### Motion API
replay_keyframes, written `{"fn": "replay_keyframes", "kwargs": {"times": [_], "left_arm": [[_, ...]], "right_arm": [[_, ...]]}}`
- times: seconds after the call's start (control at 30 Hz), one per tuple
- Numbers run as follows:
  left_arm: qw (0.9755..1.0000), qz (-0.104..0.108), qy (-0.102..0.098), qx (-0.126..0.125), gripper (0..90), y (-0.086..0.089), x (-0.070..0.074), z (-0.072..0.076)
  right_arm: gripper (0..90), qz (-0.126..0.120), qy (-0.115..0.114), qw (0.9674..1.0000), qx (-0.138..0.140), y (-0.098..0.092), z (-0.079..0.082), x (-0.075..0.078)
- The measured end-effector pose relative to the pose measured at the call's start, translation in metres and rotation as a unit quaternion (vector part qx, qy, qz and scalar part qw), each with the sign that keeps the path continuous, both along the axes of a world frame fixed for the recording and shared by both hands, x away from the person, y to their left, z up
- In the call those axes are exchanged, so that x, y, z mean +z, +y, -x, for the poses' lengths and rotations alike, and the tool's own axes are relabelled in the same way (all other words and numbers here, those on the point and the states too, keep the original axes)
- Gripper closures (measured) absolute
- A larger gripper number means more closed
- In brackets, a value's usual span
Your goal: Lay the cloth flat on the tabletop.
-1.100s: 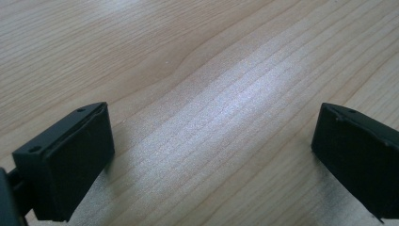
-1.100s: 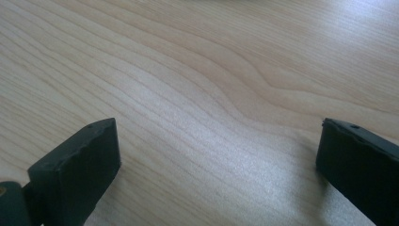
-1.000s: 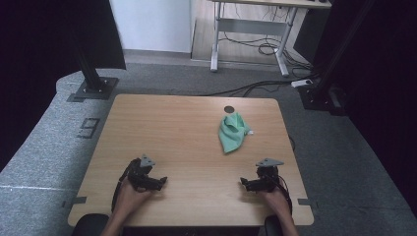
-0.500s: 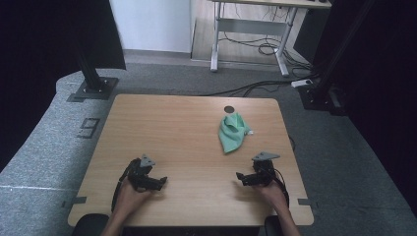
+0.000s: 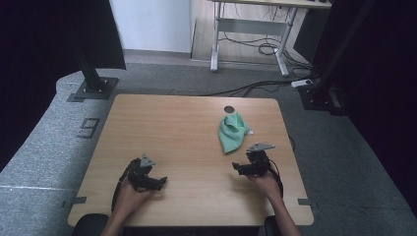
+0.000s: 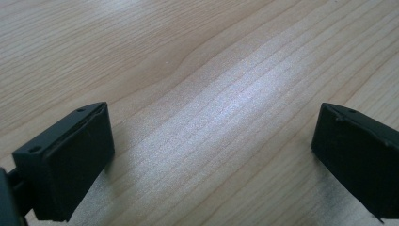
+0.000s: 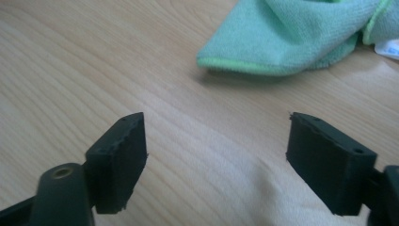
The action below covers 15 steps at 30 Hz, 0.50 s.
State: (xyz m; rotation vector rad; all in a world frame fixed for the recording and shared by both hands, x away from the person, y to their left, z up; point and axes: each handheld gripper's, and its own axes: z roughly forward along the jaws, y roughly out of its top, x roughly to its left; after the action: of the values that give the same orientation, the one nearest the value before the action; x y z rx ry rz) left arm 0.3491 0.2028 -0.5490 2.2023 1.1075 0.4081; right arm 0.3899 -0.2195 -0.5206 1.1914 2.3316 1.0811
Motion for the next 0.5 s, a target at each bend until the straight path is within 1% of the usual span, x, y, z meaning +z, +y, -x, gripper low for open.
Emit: {"fn": "replay_keyframes", "kwargs": {"times": [0.13, 0.23, 0.33, 0.37, 0.47, 0.5], "left_arm": [[1.0000, 0.000, 0.000, 0.000, 0.0, 0.000, 0.000, 0.000], [1.0000, 0.000, 0.000, 0.000, 0.0, 0.000, 0.000, 0.000], [1.0000, 0.000, 0.000, 0.000, 0.0, 0.000, 0.000, 0.000], [1.0000, 0.000, 0.000, 0.000, 0.0, 0.000, 0.000, 0.000], [1.0000, 0.000, 0.000, 0.000, 0.0, 0.000, 0.000, 0.000], [1.0000, 0.000, 0.000, 0.000, 0.0, 0.000, 0.000, 0.000]], "right_arm": [[25.9, -0.004, 0.000, 1.0000, 0.001, 0.004, -0.007, 0.002], [32.2, -0.008, 0.000, 1.0000, 0.005, 0.009, -0.014, 0.003], [34.7, -0.008, 0.002, 0.9999, 0.008, 0.011, -0.018, 0.003], [37.3, -0.007, 0.004, 0.9999, 0.011, 0.014, -0.022, 0.003], [40.6, -0.002, 0.007, 0.9999, 0.016, 0.018, -0.027, 0.002], [40.6, -0.002, 0.007, 0.9999, 0.016, 0.018, -0.027, 0.002]]}}
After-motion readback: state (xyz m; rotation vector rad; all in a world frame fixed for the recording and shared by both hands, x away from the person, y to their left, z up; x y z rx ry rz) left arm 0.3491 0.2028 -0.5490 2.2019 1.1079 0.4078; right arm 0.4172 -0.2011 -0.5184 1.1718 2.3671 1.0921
